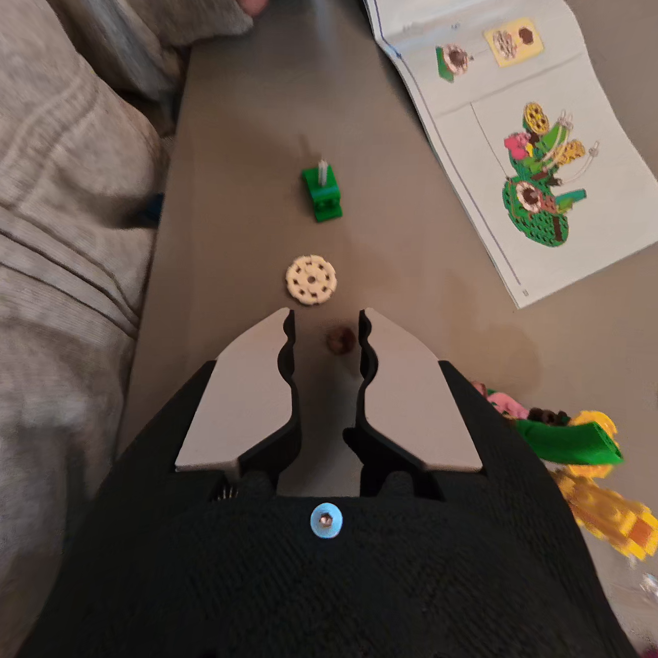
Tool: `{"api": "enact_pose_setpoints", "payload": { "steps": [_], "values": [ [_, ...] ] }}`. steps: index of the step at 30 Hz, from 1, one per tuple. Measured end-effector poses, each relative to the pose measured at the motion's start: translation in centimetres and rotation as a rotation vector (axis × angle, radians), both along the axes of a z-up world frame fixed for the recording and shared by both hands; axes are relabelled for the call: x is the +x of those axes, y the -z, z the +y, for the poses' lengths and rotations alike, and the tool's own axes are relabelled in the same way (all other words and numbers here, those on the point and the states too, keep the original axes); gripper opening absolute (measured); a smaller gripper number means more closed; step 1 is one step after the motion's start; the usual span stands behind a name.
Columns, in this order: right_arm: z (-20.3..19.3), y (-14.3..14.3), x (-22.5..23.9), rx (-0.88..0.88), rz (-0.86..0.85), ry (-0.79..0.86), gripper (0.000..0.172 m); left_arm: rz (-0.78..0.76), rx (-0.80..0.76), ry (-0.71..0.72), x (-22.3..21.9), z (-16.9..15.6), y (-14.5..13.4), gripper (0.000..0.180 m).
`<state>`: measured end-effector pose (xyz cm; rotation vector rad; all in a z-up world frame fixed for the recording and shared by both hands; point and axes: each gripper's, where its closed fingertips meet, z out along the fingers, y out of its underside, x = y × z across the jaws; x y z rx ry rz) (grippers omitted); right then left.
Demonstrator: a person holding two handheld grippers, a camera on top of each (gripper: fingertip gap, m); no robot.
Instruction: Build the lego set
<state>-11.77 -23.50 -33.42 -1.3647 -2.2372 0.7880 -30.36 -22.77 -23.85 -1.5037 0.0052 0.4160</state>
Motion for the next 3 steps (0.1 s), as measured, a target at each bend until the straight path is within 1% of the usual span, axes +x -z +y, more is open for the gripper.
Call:
{"api": "enact_pose_setpoints", "payload": {
  "steps": [1,3],
  "values": [
    [-0.51,0.04,-0.21,-0.017,-0.002,-0.006,0.034,0.0,0.0,0.0,0.02,0.0,0.0,0.002],
    [-1.03,0.53,-0.49,-0.005,-0.017,-0.023,0.038,0.0,0.001,0.0,0.02,0.0,-0.01,0.002]
  ]
}}
